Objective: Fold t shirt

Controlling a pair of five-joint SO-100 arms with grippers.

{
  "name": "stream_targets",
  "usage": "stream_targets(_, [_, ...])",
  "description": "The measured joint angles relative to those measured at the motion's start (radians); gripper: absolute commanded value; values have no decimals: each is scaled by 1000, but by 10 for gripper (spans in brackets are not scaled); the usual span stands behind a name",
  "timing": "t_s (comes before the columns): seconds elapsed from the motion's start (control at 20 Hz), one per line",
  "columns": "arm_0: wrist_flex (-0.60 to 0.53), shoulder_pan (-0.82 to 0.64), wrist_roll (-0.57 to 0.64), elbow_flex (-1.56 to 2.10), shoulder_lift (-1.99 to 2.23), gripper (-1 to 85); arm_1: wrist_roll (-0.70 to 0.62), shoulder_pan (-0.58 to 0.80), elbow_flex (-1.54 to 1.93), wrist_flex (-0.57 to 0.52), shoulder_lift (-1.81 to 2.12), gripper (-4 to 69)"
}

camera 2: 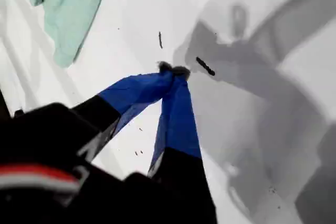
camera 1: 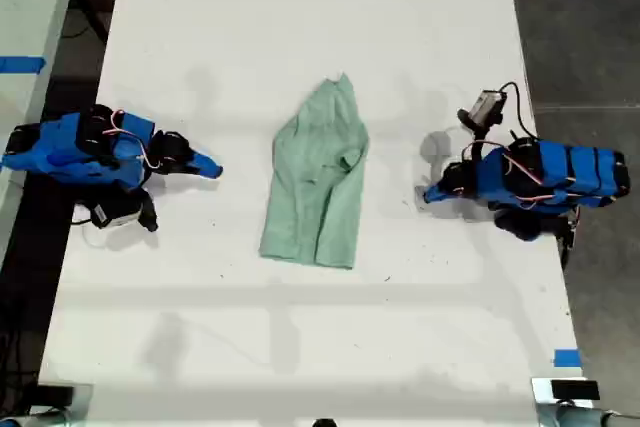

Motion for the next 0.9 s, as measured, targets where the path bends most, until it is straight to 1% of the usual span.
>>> stream_targets(0.05, [0, 0, -2, 3, 0, 1, 5, 0, -2, 0, 0, -18])
stream_targets(0.1, [-31, -11, -3, 9, 0, 10, 26, 40, -5, 0, 2, -18])
stream_targets(0.15, [-71, -20, -3, 9, 0, 18, 51, 109, -6, 0, 6, -18])
stream_targets(0.4, [-94, -21, -11, 9, 0, -1, 77, 97, -6, 0, 12, -19])
stream_targets(0.5, [-98, -17, -32, 9, 0, -2, 94, 95, -8, 0, 12, -18])
stream_targets(0.6, [-129, -15, -35, 3, -12, 6, 135, 83, -20, 0, 12, -18])
stream_targets(0.65, [-167, -14, -37, -20, -58, 27, 153, 61, -38, -15, -11, -17])
stream_targets(0.7, [-221, -12, -37, -55, -141, 59, 169, 31, -57, -74, -75, -12])
stream_targets(0.8, [-302, 26, -64, -204, -457, 111, 204, -41, -199, -273, -376, 71])
stream_targets(0.85, [-316, 80, -87, -316, -637, 125, 224, -86, -328, -330, -597, 113])
stream_targets(0.9, [-325, 132, -101, -445, -822, 136, 233, -124, -486, -350, -811, 140])
